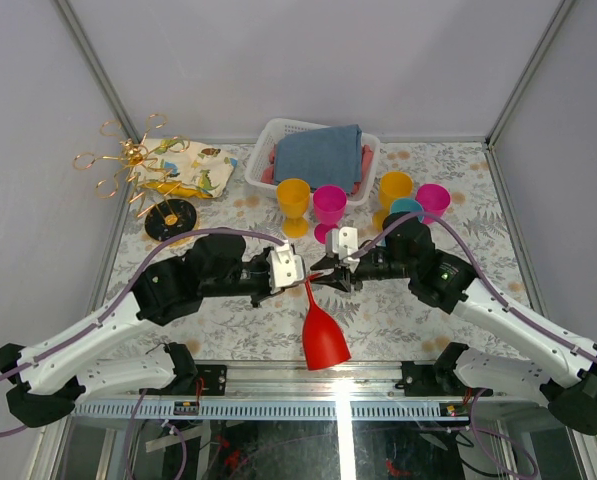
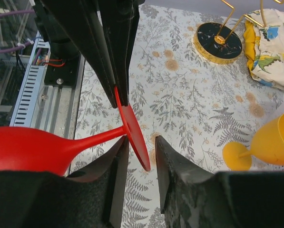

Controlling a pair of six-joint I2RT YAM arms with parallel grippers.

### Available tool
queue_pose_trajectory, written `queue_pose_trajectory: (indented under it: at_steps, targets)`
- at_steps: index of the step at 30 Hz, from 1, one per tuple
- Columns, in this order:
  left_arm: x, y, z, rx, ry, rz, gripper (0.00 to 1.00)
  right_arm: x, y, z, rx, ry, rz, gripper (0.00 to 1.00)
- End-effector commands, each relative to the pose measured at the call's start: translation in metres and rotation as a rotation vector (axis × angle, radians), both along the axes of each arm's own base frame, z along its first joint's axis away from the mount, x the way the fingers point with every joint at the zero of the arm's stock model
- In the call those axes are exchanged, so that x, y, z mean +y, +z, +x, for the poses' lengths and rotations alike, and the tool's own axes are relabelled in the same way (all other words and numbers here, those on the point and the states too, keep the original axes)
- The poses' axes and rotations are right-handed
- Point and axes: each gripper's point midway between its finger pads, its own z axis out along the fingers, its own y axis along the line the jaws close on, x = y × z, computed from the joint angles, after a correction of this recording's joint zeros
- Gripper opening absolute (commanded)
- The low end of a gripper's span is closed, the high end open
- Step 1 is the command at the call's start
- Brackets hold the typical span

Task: Place the wine glass upside down on the wine glass rack
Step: Adjust the wine glass.

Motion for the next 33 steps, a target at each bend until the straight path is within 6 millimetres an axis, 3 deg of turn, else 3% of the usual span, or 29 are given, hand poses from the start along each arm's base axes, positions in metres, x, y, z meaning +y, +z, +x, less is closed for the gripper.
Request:
queue_pose_trajectory:
  at_steps: [1,8,15,22,25,28,30,33]
  targets:
    - [-0.001,0.02,-0.004,-0.026,-0.032,-0.046,0.0,0.004,0.023,-0.001,-0.073,0.038,0.04,0.31]
    - [-0.003,0.024,0.004,-0.007,0.032,-0.065,0.03,0.003,0.021,-0.003,-0.089,0.07,0.005,0.0]
    - [-0.003,0.032,0.012,0.004,0.095,-0.089,0.19,-0.004,0.02,0.001,-0.13,0.043,-0.017,0.0]
    - [0.012,0.049,0.037,0.014,0.328,-0.168,0.31,-0.014,0.01,0.012,-0.126,-0.047,-0.072,0.0]
    - [0.016,0.055,0.037,0.045,0.378,-0.223,0.58,-0.018,0.004,0.018,-0.106,-0.101,-0.076,0.0]
    - [0.022,0.055,0.039,0.067,0.427,-0.244,0.66,-0.023,-0.001,0.022,-0.105,-0.152,-0.073,0.0]
    - [0.028,0.053,0.041,0.076,0.463,-0.253,0.78,-0.027,-0.003,0.026,-0.111,-0.188,-0.078,0.01]
    - [0.04,0.053,0.048,0.076,0.553,-0.276,0.83,-0.033,-0.008,0.031,-0.104,-0.243,-0.075,0.06]
